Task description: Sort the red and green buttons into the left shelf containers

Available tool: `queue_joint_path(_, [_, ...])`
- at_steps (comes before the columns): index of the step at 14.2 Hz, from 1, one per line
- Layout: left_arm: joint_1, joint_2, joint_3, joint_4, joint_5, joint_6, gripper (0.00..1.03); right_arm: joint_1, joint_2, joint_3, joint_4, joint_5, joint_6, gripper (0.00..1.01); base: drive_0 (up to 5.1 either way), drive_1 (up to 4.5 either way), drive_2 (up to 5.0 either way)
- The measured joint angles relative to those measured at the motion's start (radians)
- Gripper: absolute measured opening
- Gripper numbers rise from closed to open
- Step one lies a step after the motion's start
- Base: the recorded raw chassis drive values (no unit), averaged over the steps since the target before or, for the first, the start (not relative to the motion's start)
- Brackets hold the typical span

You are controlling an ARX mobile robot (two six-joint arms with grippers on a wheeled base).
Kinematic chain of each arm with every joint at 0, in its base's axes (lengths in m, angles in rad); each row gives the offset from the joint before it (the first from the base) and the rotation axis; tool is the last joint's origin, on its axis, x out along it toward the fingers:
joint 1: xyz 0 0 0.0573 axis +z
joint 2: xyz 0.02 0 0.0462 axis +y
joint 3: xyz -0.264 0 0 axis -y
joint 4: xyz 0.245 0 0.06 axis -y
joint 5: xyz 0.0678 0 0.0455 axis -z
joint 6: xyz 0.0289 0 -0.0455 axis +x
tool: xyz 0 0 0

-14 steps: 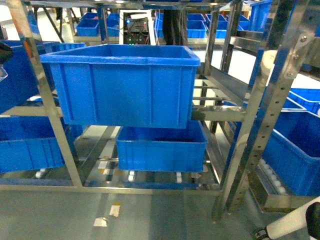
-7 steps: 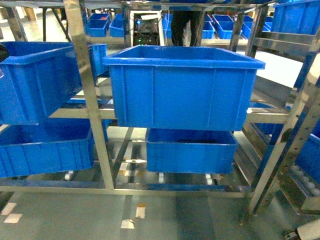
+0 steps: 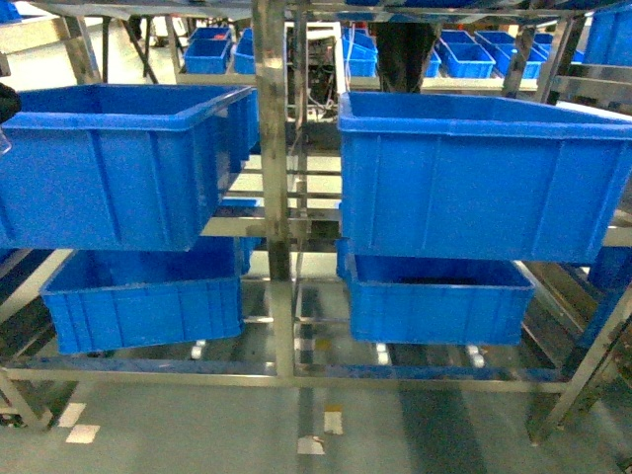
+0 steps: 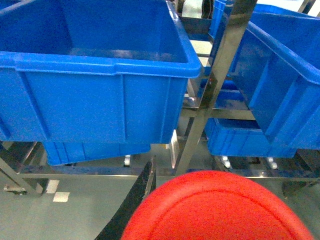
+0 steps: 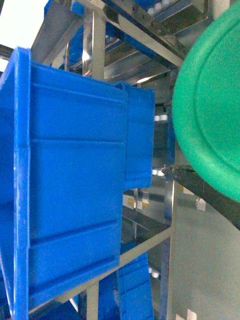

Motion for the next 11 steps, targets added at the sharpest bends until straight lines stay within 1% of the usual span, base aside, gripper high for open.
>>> queue_joint_path(2, [-0.001, 0.0, -0.001, -0.002, 0.001, 0.0, 0.26, 0.0, 0.0, 0.0, -0.002, -0.001, 0.0, 0.27, -5.0, 2.43, 2.4])
queue_joint_path(5, [0.01, 0.0, -0.003, -0.001, -0.011, 0.0, 0.26, 0.001, 0.0, 0.0, -0.002, -0.008, 0.0, 0.27, 0.0, 0.0, 0.0])
queue_joint_path(6, [0.0, 0.0, -0.003, -0.001, -0.003, 0.0, 0.26, 0.001, 0.0, 0.0, -0.003, -0.007, 0.0, 0.27, 0.0, 0.0, 0.0])
queue_joint_path(11, [-0.002, -0.002, -0.003, -0.003, 0.0, 0.0, 0.26, 0.0, -0.002, 0.0, -0.002, -0.003, 0.0, 0.27, 0.0, 0.0, 0.0])
